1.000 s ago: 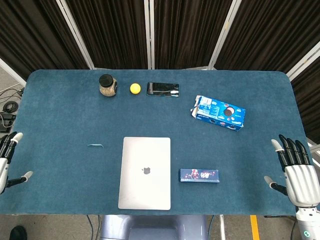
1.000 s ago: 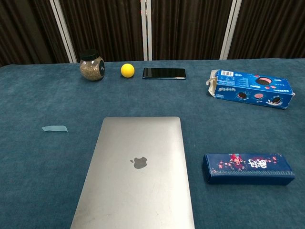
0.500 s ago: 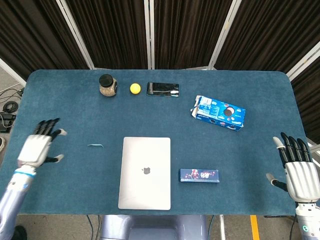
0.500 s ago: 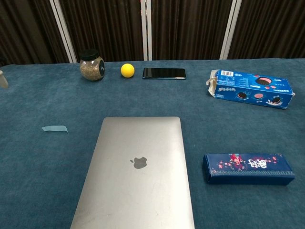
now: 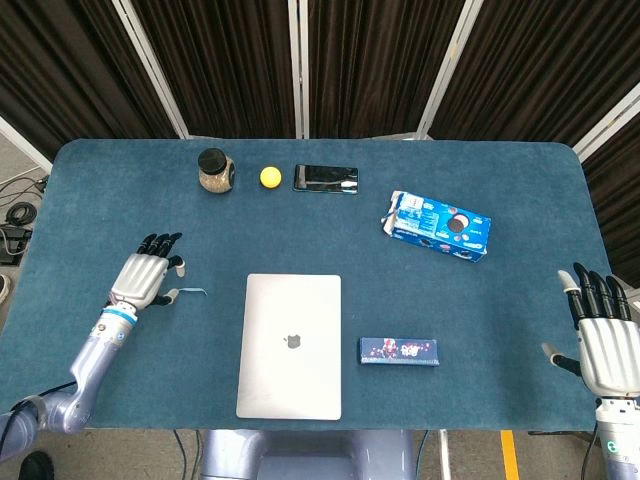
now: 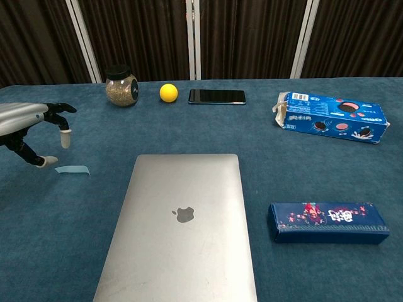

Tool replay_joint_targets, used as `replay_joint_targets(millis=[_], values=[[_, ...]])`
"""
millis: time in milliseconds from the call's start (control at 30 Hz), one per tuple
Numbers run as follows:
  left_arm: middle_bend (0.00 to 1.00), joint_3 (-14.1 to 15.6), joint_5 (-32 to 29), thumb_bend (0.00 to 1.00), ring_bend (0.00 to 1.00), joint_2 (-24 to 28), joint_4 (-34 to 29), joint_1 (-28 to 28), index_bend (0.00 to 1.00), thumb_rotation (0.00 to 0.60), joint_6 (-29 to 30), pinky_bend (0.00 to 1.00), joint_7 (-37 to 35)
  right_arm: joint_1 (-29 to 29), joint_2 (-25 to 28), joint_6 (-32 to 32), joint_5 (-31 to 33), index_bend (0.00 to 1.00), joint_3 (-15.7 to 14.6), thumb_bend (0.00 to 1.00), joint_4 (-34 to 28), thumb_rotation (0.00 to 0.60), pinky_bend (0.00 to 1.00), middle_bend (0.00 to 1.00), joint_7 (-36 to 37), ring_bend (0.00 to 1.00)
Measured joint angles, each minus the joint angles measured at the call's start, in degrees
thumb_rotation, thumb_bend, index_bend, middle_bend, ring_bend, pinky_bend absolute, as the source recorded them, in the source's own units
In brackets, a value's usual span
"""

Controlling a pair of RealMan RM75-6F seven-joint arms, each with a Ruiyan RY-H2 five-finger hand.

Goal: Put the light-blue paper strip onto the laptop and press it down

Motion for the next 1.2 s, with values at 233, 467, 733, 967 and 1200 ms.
replay_joint_targets(millis=[233, 467, 733, 967, 1200], values=[[0.00, 0.86, -0.58, 0.37, 0.00, -2.53, 2.99, -1.32, 0.46, 0.600, -1.60, 0.00, -0.10, 0.21, -0.17, -0.59, 1.06, 0.02, 0.20, 0.00, 0.58, 0.600, 0.00, 0.00, 0.04, 0.00], [0.00, 1.52, -1.33, 0.39, 0.00, -5.08, 6.15, -2.19, 0.47, 0.600, -2.57, 0.00, -0.27, 0.37, -0.13, -0.95, 1.62, 0.02, 0.29, 0.00, 0.92, 0.600, 0.00, 0.00, 0.56, 0.00], [0.00, 1.87, -2.13, 0.44, 0.00, -6.82, 8.83, -2.72, 0.50, 0.600, -2.98, 0.00, -0.56, 0.49, -0.11, -1.09, 1.86, 0.02, 0.30, 0.00, 1.15, 0.600, 0.00, 0.00, 0.82, 0.00], [0.00, 1.98, -2.32, 0.46, 0.00, -7.33, 9.74, -2.87, 0.59, 0.600, -2.65, 0.00, -1.11, 0.73, -0.21, -1.48, 2.13, 0.02, 0.27, 0.00, 1.33, 0.600, 0.00, 0.00, 0.93, 0.00], [0.00, 1.93, -1.87, 0.46, 0.00, -6.62, 8.06, -2.89, 0.63, 0.600, -1.31, 0.00, -0.98, 0.72, -0.09, -1.24, 1.92, 0.02, 0.23, 0.00, 1.14, 0.600, 0.00, 0.00, 1.13, 0.00]])
